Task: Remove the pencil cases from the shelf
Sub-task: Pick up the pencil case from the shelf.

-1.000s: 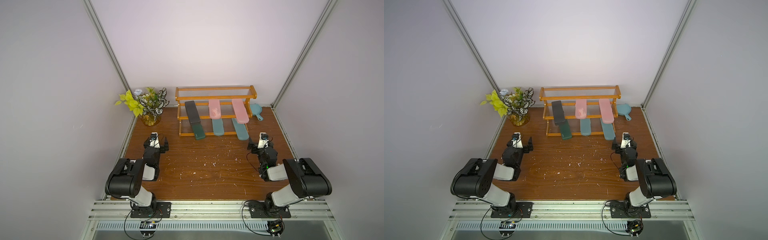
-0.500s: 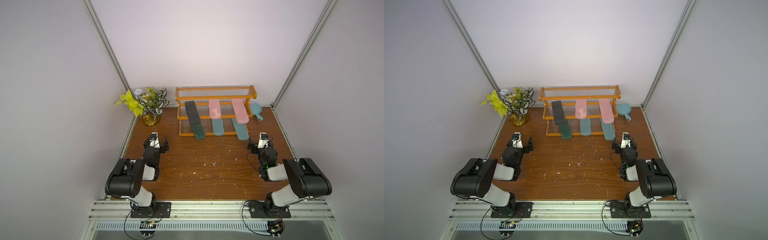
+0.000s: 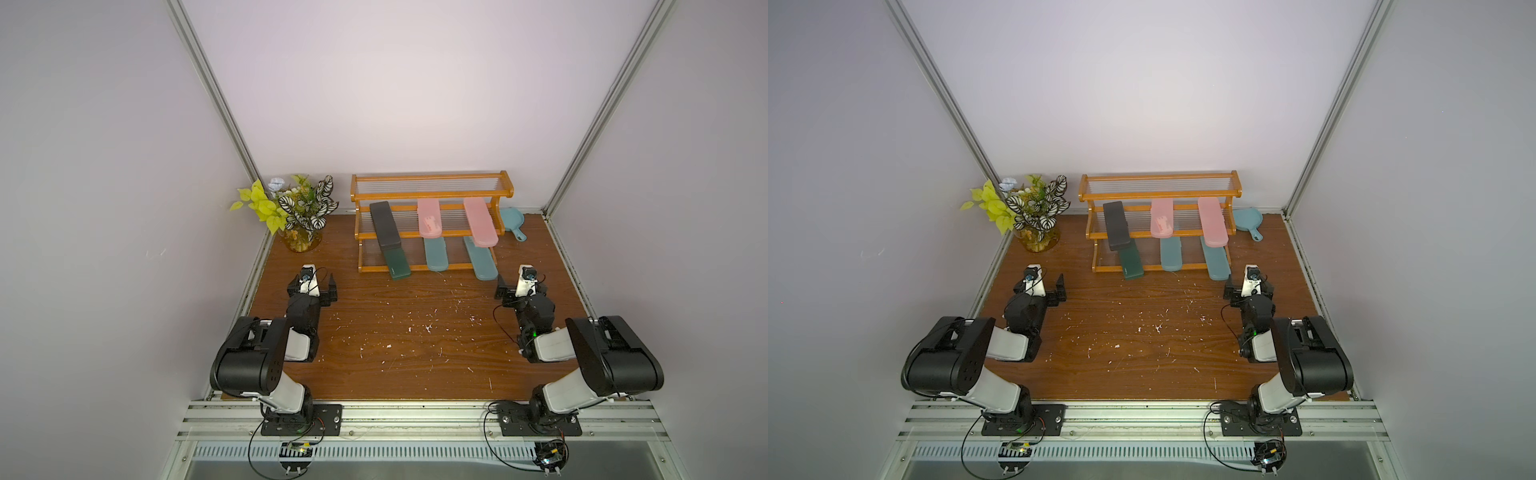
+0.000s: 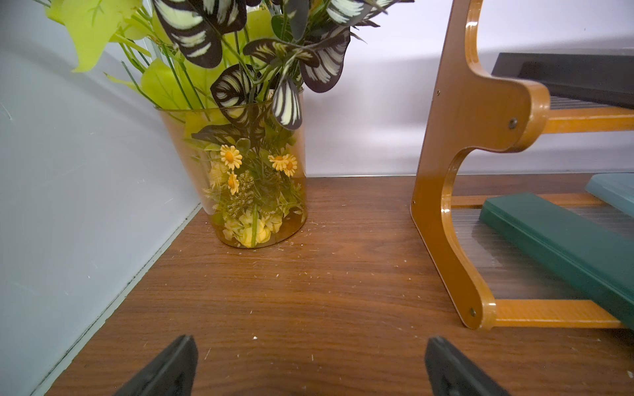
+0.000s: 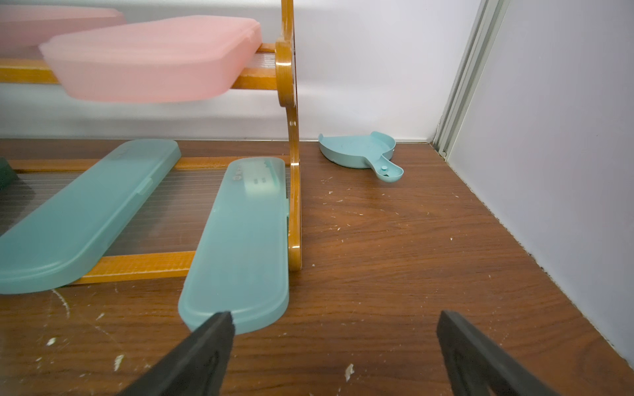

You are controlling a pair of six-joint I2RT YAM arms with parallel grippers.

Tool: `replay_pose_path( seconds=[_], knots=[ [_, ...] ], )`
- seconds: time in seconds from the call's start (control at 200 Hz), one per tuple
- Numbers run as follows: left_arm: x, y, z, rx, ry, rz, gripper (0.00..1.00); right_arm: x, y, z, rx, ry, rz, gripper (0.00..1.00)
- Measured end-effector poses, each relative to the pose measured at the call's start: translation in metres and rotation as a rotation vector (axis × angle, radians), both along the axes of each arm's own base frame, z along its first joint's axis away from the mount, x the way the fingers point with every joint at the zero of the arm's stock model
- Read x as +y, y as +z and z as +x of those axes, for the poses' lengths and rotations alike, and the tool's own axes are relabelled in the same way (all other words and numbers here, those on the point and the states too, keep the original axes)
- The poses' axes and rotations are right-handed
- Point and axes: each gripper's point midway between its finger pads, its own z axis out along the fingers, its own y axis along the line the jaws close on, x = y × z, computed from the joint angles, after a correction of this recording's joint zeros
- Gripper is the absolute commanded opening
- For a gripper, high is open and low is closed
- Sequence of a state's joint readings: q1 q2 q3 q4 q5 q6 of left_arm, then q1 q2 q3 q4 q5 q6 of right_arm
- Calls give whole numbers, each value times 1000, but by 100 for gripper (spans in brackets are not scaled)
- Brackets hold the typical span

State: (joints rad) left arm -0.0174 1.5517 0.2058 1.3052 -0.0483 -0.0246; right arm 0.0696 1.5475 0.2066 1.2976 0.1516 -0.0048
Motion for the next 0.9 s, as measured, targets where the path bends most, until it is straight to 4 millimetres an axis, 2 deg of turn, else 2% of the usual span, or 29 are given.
replay_pose_path(
  seconds=[0.465,0.57,0.761,0.901],
  knots=[
    [0,0,0,0,0,0,98,0,0,-1,6,0,0,99],
    [0,3,-1,-8,0,0,98,0,7,-2,17,-2,3,99],
    [0,29,-15,-82,1,-1,98,2,43,2,-8,1,68,99],
    [1,64,-26,-172,3,-14,98,7,63,4,37,17,130,99]
  ],
)
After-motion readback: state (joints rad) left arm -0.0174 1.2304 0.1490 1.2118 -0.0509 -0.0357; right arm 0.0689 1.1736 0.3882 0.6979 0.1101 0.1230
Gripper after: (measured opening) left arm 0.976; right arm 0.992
